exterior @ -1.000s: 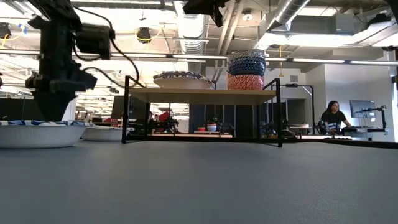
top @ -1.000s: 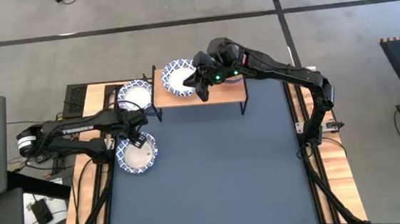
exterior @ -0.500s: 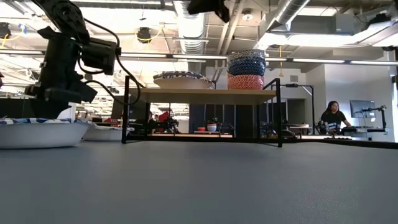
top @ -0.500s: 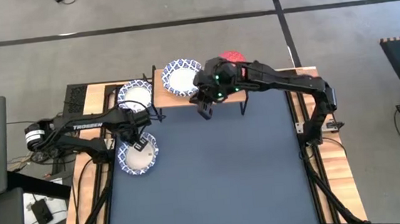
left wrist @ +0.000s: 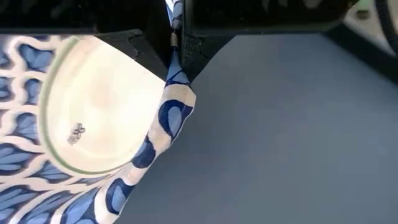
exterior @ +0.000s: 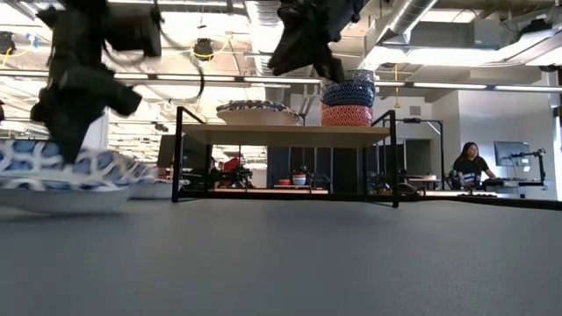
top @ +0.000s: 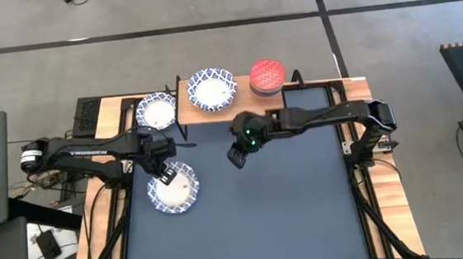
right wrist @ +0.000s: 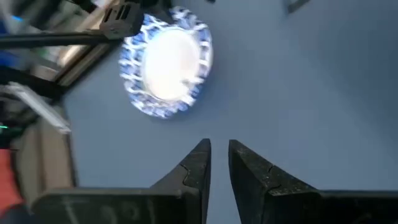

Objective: Place and stack bowls onto a shelf
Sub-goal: Stack the white bowl on top of the other white bowl on the shelf

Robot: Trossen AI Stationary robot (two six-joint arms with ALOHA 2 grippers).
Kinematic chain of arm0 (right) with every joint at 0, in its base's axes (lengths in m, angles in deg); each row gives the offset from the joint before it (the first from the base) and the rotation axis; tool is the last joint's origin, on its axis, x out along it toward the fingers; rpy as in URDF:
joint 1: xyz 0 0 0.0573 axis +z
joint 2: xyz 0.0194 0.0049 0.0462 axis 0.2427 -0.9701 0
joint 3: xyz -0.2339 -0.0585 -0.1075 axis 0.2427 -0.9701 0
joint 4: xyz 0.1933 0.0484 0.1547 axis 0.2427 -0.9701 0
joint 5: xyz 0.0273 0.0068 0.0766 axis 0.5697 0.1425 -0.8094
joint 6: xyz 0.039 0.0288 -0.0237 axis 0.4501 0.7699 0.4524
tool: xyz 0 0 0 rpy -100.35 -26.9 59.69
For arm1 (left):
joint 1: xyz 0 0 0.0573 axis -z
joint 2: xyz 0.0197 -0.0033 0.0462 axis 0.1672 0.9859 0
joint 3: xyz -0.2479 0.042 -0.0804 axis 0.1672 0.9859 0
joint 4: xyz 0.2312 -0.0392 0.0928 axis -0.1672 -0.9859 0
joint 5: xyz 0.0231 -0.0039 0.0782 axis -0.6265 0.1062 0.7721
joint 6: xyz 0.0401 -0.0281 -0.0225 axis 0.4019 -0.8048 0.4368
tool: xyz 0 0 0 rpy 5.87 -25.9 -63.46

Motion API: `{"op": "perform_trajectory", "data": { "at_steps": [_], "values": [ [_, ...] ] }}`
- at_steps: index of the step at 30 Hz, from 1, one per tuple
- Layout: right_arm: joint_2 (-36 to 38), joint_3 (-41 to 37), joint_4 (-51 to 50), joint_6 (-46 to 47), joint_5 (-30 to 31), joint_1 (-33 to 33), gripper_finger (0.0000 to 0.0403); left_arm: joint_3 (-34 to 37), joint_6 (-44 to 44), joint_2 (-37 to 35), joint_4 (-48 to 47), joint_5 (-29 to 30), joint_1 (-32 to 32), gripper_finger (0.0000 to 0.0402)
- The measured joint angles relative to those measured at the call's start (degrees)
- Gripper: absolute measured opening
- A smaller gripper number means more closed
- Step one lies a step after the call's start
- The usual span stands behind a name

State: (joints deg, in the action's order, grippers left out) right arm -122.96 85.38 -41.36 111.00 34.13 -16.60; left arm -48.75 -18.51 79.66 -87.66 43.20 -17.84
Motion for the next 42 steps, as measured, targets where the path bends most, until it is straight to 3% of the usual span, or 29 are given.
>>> {"op": "perform_trajectory", "data": {
  "at_steps": [6,13,18,24,28,32,36,42],
  "values": [
    [0.00,-2.72,11.22,1.69,-0.41,2.75,0.0130,-7.97,-4.22,-1.94,0.56,8.47,7.28,0.0002],
    [0.00,-2.82,12.94,-0.76,3.90,2.78,0.0199,-15.87,-4.15,-1.92,6.00,21.19,13.25,0.0002],
    [0.00,-2.82,12.96,-3.17,3.98,2.37,0.0212,-18.62,-3.75,-1.88,7.05,28.19,14.83,0.0002],
    [0.00,-2.82,12.85,-3.83,4.02,2.41,0.0171,-18.93,-2.87,-1.81,7.75,29.63,14.50,0.0002],
    [0.00,-2.82,12.77,-3.64,4.77,2.06,0.0098,-18.93,-2.73,-1.81,10.29,29.70,14.48,0.0002],
    [0.00,-2.71,12.19,-3.97,5.64,1.08,0.0020,-18.93,3.67,-1.81,14.10,30.28,14.41,0.0003],
    [0.00,-0.25,11.90,-4.69,5.58,-1.15,0.0026,-19.09,5.61,-2.11,15.96,32.84,14.39,0.0020],
    [0.00,6.49,11.83,-6.10,5.84,-7.29,0.0020,-22.34,4.90,-3.97,13.07,37.91,14.48,0.0080]
  ]
}}
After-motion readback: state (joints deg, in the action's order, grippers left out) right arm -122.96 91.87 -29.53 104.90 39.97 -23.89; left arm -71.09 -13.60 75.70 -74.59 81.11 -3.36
